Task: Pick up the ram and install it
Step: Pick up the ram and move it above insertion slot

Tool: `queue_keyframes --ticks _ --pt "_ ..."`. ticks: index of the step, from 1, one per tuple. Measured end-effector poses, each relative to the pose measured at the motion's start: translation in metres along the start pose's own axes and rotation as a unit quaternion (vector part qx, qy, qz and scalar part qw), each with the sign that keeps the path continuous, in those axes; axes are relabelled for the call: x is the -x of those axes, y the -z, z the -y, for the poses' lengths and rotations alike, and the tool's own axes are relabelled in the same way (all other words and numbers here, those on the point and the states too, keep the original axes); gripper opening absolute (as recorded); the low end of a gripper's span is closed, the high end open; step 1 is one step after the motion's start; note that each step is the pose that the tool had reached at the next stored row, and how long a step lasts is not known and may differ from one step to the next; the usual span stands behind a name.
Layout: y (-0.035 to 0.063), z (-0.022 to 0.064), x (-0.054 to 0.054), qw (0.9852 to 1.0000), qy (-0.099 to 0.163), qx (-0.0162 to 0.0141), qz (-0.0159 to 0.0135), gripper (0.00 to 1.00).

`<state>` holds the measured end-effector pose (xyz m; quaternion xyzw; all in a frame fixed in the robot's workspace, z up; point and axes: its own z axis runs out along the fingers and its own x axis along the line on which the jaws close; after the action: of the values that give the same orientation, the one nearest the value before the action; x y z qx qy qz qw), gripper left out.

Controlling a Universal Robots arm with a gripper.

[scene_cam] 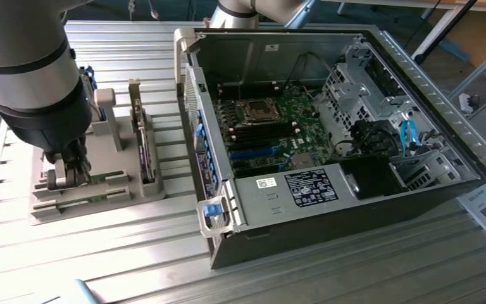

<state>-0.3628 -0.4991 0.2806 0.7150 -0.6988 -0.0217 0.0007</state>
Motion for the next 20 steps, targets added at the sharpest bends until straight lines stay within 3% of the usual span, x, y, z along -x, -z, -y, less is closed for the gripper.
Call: queue_keyframes --ticks 7,16,20 --pt "-0.0109 0.0003 -0.002 1.0000 0.000 0.0000 0.0000 0.24" --pt "-0.0129 0.0004 -0.003 1.0000 0.000 0.0000 0.0000 0.24" --pt "-0.0189 0.0006 -0.003 1.0000 0.000 0.0000 0.0005 0.24"
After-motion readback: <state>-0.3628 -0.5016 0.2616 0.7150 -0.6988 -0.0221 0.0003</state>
